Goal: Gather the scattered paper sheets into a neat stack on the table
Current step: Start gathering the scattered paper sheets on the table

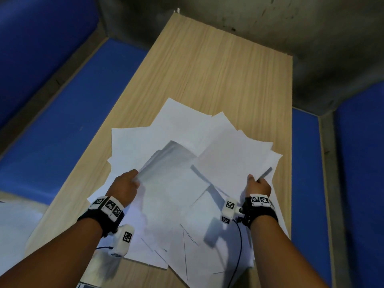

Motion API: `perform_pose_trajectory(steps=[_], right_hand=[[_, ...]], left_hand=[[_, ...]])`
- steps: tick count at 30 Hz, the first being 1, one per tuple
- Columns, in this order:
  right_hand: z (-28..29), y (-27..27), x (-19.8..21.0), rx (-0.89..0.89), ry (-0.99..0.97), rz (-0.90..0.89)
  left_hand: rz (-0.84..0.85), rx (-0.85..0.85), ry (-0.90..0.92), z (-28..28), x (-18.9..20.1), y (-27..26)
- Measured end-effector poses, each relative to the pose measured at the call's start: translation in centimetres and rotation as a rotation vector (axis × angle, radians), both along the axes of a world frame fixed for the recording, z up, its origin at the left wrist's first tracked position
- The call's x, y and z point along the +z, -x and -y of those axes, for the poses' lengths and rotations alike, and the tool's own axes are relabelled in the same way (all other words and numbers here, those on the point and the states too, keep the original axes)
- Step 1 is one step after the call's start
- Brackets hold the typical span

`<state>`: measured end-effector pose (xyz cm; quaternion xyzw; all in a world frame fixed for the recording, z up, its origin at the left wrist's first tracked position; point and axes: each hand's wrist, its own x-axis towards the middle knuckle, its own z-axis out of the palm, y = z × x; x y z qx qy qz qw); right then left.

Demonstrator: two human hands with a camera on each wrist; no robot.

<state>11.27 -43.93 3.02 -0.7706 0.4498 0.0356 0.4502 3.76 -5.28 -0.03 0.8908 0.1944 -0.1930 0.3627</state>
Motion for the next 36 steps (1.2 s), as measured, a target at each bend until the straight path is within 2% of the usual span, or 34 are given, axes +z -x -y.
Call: perform_pose_trajectory(steps=[4,7,12,17,21,23,28,30,32,36], right_hand=[[2.8,1.2,1.9,-0.016,0.110,0.178],[4.9,3.0,3.4,-0.032,0.135,0.219],[3.2,6.7,5.9,0.128,-0.100,0.313],[-0.4,6.7,3.4,0.584,-0.076,0.065],[-4.2,3.6,0.7,0.740,0.070,-0.042],[-5.6,2.3,-0.6,0.809,0.143,-0.062],[-7.6,1.1,-1.6,1.015,0.415,-0.263],[-8.2,0.9,-1.7,1.073,0.501,-0.331],[-8.1,0.8,-2.0,1.056,0.506,-0.375],[-6.9,1.3,-2.2,0.971,0.274,-0.223]], left_hand=[[0.060,0.163,0.006,-2.7,2.0,0.1],[0.102,0.292,0.017,-5.4,2.6,1.1],[0.075,0.513,0.131,-8.2,1.9,3.4],[0.055,0.677,0.228,-8.1,1.7,5.3],[0.038,0.773,0.310,-7.3,2.3,6.9],[0.038,0.780,0.327,-7.5,2.1,7.7],[0.074,0.766,0.317,-7.8,2.1,9.5],[0.067,0.737,0.301,-8.2,1.6,10.3],[0.050,0.738,0.315,-8.6,1.1,10.9],[0.043,0.735,0.325,-9.0,0.8,11.5]])
